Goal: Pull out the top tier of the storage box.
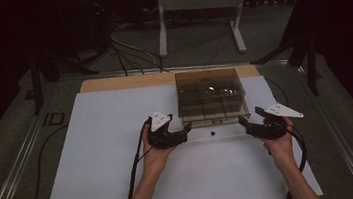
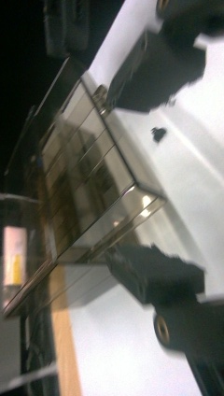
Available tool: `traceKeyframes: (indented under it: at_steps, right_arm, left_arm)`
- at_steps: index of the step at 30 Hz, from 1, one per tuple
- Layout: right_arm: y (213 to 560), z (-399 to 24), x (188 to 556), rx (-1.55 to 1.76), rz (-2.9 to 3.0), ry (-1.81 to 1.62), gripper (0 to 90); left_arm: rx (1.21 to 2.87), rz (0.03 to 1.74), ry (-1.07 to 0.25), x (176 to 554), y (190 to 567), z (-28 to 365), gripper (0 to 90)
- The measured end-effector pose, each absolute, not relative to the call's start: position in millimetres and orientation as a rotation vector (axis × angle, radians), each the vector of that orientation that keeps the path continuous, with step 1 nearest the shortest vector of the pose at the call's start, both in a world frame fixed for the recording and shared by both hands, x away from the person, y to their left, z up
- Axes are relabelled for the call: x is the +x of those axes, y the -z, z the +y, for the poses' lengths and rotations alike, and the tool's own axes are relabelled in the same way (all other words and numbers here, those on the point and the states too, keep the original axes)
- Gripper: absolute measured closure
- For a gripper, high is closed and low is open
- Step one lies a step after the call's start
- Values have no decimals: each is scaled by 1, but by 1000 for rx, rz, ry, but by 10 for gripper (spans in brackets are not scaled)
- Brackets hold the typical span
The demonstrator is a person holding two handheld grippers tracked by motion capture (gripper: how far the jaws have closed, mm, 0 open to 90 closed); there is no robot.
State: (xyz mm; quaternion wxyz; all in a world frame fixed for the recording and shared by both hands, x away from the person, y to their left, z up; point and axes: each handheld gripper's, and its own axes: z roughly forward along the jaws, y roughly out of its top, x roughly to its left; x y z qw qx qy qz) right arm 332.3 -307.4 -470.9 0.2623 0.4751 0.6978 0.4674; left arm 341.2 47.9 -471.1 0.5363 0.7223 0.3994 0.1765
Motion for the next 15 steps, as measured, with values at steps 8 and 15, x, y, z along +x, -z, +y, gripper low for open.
traceKeyframes:
  at_steps: [8, 15]
  right_arm:
    - [470, -309, 332, 1293, 1876, -1300, 77]
    - [469, -308, 331, 1300, 1865, -1324, 46]
  left_arm:
    - [1679, 960, -412, 344, 466, 62, 2]
    - [1643, 951, -455, 340, 458, 77, 2]
